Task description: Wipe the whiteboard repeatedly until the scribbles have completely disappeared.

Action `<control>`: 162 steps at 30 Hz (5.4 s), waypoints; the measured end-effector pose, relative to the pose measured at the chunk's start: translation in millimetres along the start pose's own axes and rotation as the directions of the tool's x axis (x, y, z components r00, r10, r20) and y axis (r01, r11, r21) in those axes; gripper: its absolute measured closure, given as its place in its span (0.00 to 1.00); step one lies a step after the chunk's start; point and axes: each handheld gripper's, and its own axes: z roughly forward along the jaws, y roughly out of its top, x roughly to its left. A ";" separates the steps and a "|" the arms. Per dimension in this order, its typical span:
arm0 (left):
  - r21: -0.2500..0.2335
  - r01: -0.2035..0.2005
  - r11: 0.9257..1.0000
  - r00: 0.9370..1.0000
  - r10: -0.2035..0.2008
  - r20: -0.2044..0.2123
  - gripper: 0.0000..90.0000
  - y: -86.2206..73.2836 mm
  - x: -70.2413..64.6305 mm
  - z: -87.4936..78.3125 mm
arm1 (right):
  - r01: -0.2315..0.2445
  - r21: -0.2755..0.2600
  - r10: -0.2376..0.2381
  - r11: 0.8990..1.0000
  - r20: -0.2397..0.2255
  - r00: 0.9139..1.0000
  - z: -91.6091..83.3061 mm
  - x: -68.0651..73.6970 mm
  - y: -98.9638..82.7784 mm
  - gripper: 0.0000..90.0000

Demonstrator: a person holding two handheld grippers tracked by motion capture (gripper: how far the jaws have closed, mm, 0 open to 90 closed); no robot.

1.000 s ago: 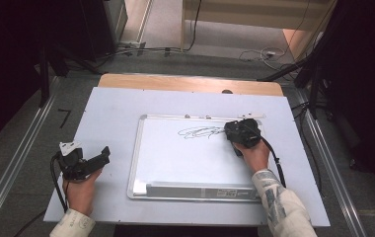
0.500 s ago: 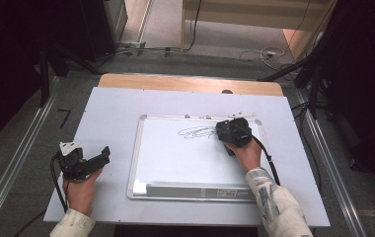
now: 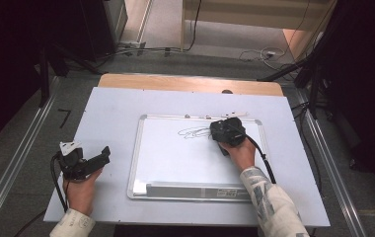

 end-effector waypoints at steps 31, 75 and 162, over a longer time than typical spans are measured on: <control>0.000 0.006 1.000 1.000 -0.006 -0.001 0.07 -0.3 2.3 -1.6 | -0.054 0.026 0.053 0.998 0.039 0.998 -7.0 -26.2 -4.6 0.43; -0.003 0.000 1.000 1.000 0.000 0.002 0.07 0.3 -1.0 -0.1 | -0.029 0.029 0.028 0.999 0.038 0.999 8.1 20.2 10.6 0.43; -0.005 0.003 1.000 1.000 -0.003 0.008 0.07 0.7 0.9 -0.9 | 0.113 0.026 -0.110 0.993 -0.087 0.990 32.8 136.6 37.2 0.43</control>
